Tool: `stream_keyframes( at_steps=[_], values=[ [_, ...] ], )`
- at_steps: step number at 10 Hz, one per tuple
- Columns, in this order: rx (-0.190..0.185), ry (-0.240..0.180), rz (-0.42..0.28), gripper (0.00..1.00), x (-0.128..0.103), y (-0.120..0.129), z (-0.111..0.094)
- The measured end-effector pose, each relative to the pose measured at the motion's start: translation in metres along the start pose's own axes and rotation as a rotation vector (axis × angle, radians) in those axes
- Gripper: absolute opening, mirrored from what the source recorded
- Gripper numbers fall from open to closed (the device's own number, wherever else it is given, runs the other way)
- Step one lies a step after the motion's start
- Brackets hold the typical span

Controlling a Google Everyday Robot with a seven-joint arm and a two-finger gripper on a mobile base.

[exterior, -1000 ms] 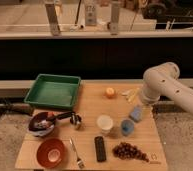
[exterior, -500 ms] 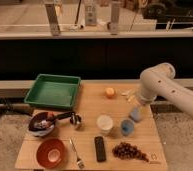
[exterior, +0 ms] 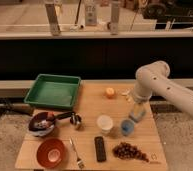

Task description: Place fork in table surface

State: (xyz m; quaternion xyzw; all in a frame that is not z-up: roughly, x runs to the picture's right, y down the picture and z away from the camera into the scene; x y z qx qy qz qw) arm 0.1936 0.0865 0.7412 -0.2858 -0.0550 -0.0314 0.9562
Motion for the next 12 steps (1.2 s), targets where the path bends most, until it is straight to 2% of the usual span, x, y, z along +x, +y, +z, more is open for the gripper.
stream_keyframes(
  at_steps=[1, 4, 5, 6, 7, 8, 9, 10, 12],
  values=[
    [-0.016, -0.02, -0.014, 0.8, -0.026, 0.01, -0.004],
    [-0.048, -0.074, -0.086, 0.8, -0.084, 0.037, -0.01],
    [-0.066, -0.103, -0.148, 0.8, -0.117, 0.053, -0.012],
    [-0.071, -0.109, -0.188, 0.8, -0.133, 0.062, -0.012],
    [-0.07, -0.12, -0.285, 0.8, -0.165, 0.082, -0.012],
    [-0.065, -0.132, -0.377, 0.8, -0.179, 0.098, -0.01],
    [-0.062, -0.153, -0.499, 0.8, -0.196, 0.114, -0.008],
    [-0.071, -0.18, -0.63, 0.8, -0.208, 0.126, -0.001],
    [-0.097, -0.213, -0.759, 0.8, -0.214, 0.135, 0.02]
  ],
)
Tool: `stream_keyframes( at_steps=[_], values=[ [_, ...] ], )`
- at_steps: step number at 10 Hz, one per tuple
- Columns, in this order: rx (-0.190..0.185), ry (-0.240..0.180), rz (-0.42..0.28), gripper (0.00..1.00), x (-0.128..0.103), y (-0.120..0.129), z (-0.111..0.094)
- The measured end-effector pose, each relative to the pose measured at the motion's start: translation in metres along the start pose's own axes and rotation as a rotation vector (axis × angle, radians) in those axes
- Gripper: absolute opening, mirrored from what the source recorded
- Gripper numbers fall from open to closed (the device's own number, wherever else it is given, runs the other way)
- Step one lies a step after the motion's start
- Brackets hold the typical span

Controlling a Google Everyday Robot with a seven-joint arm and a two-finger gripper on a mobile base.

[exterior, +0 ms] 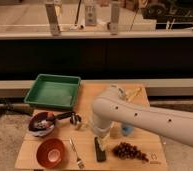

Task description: Place fork in table surface

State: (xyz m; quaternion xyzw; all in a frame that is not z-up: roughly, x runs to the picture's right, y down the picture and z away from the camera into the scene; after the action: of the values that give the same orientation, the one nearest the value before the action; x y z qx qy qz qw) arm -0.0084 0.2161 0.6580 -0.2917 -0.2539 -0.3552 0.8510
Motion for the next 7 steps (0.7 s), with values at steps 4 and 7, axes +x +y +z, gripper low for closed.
stream_keyframes(
  at_steps=[4, 7],
  values=[
    [-0.061, -0.024, -0.204, 0.8, -0.005, -0.003, 0.054],
    [-0.079, 0.0, -0.313, 0.8, -0.017, -0.005, 0.07]
  ],
)
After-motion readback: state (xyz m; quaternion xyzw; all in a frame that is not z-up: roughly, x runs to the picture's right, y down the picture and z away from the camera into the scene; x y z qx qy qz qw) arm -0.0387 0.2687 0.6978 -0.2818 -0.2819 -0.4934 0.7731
